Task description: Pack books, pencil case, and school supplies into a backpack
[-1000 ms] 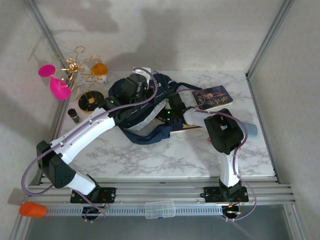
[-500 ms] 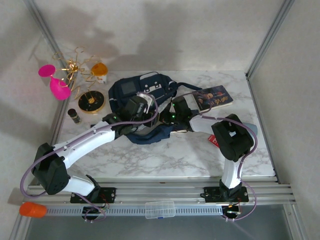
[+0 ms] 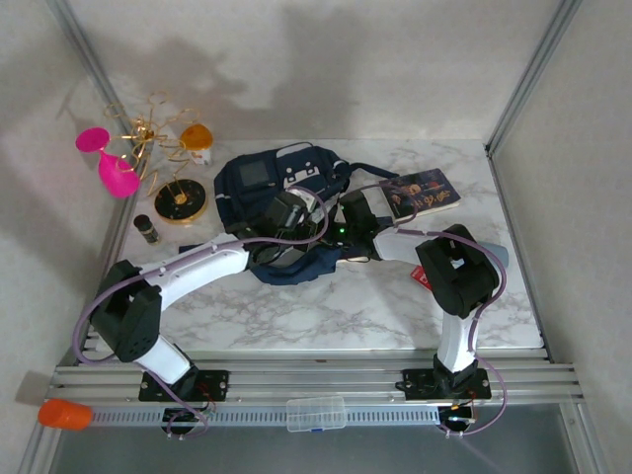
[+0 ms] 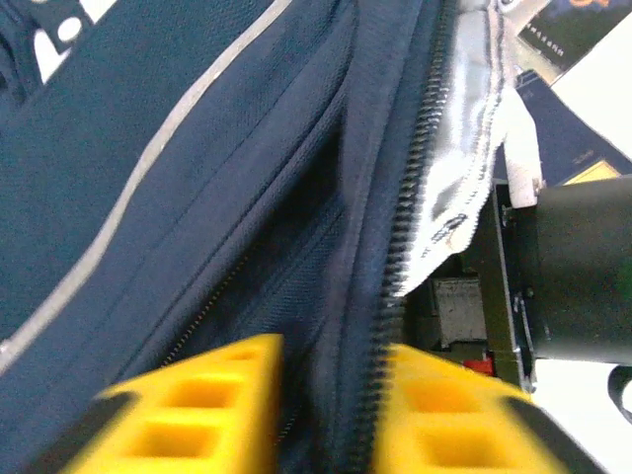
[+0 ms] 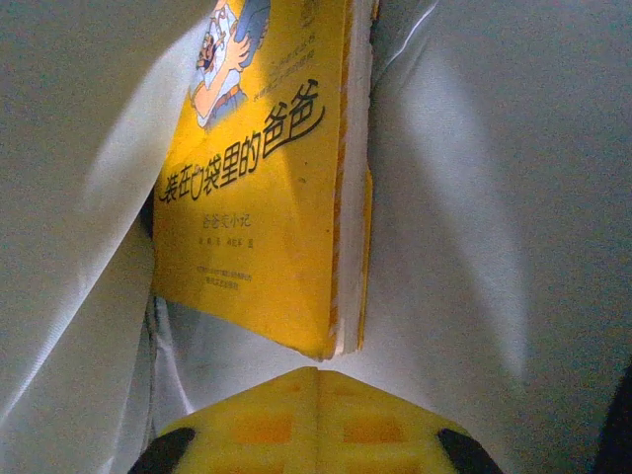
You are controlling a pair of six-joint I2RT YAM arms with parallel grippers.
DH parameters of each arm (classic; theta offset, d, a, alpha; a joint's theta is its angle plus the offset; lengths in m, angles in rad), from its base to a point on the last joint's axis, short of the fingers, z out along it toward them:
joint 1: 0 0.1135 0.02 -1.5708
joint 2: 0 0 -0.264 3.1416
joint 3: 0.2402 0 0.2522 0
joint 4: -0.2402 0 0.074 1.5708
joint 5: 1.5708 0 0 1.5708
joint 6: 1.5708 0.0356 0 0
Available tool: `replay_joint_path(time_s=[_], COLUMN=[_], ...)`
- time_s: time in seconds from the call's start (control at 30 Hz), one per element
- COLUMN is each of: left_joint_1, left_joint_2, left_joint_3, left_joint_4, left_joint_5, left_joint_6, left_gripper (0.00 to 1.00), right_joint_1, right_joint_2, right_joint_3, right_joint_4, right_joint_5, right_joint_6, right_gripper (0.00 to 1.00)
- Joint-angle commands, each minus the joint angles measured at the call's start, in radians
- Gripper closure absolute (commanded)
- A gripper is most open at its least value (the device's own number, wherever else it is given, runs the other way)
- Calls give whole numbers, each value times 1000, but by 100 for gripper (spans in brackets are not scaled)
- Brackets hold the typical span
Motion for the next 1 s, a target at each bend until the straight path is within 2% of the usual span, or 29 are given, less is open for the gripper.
replay_joint_path(time_s=[0.0,0.13,0.3,0.43,0.77,0.9,0.97], left_joint_1=[13,14,14,14,14,15,15], left_joint_2=[-2,-31,-99,-148,-173,-162,-153], left_joint_3=[63,117,157,161,165,180,184], left_joint_4=[21,0,-16,-10,-60,-106,-123], left_joint_5=[-39,-51,-136,-145,-140,-185,-224], left_joint_6=[29,48,59,62,60,66,64], left_gripper=[99,100,100,100,100,100,100], right_joint_1=[16,38,83,95,95,94,94], right_joint_2=[23,16,17,55,164,148,125], right_joint_3=[40,16,-26,12,171,165,140], right_joint_4=[17,10,17,18,61,139,161], right_joint_5=[2,18,62,105,365,388,362], right_joint_6=[-12,-8,15,14,-63,-100,-118], right_gripper=[96,98,100,100,100,100,100])
